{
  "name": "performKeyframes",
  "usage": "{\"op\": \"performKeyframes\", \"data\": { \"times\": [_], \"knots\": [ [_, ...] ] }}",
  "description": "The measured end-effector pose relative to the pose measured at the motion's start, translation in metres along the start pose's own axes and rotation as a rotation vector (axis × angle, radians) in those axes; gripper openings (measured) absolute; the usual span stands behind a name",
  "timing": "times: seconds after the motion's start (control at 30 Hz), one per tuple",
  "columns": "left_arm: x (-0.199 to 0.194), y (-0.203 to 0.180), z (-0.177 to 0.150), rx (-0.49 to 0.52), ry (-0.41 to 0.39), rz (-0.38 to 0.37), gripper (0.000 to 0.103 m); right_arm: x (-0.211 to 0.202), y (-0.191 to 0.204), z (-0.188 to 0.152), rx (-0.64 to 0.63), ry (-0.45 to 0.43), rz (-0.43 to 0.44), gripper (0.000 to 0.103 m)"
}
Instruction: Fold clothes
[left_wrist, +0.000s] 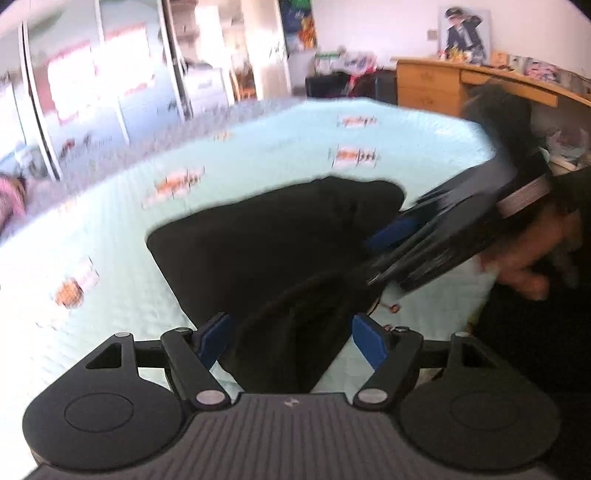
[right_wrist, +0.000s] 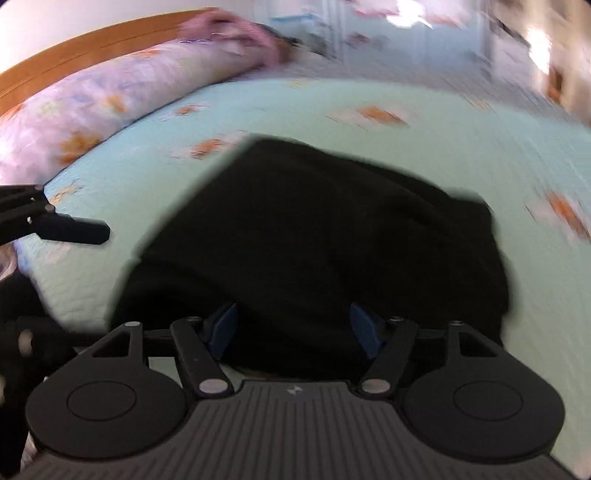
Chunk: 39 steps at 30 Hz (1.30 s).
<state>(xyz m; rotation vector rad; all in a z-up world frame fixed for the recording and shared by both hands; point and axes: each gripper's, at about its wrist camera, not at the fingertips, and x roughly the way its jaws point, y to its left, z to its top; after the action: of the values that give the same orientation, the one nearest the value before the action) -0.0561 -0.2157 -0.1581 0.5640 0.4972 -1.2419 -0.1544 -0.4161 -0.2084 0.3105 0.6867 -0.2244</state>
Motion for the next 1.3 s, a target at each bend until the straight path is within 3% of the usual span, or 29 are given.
{"op": "performKeyframes", "data": {
  "times": [0.07,0.17,0.3,0.4,0.47,0.57,0.63,0.77,0.87,0.97,1.1,1.23,1.3],
  "knots": [
    [0.013,-0.004,-0.005,-0.01,0.044,-0.017,0.076,-0.018,-0.006,0.0,0.068,-0.046,0.006,0.068],
    [0.022,-0.021,-0.017,0.06,0.061,0.009,0.08,-0.036,0.001,0.014,0.06,-0.159,0.018,0.07],
    [0.016,-0.016,-0.01,0.069,0.062,0.01,0.08,-0.012,0.015,0.038,-0.015,-0.233,-0.004,0.078],
    [0.007,-0.008,-0.005,0.059,0.054,0.012,0.08,0.025,0.0,0.044,-0.047,-0.177,-0.037,0.078],
    [0.002,-0.007,-0.007,0.049,0.045,0.017,0.08,0.04,-0.026,0.037,-0.045,-0.13,-0.14,0.074],
    [0.001,-0.003,-0.008,0.011,0.023,0.018,0.08,0.025,-0.066,0.031,0.077,-0.157,-0.084,0.061],
    [0.004,-0.001,-0.004,-0.007,0.0,0.016,0.08,0.007,-0.064,0.034,0.108,-0.202,-0.132,0.064],
    [0.017,0.0,0.01,0.007,-0.019,0.016,0.081,-0.008,-0.049,0.047,0.089,-0.292,-0.07,0.076],
    [0.042,-0.011,0.011,0.042,0.021,-0.009,0.081,0.013,-0.037,0.062,0.046,-0.275,-0.068,0.078],
    [0.065,-0.022,-0.006,0.104,0.12,-0.035,0.082,0.048,-0.044,0.066,0.023,-0.146,-0.119,0.077],
    [0.054,-0.027,-0.009,0.09,0.11,-0.033,0.082,0.044,-0.091,0.061,0.181,-0.118,-0.255,0.077],
    [0.031,-0.029,0.004,0.047,0.003,-0.082,0.083,-0.012,-0.104,0.04,0.341,-0.244,-0.229,0.078],
    [0.038,-0.033,0.004,0.061,0.015,-0.091,0.083,-0.026,-0.094,0.033,0.369,-0.294,-0.197,0.078]
  ]
}}
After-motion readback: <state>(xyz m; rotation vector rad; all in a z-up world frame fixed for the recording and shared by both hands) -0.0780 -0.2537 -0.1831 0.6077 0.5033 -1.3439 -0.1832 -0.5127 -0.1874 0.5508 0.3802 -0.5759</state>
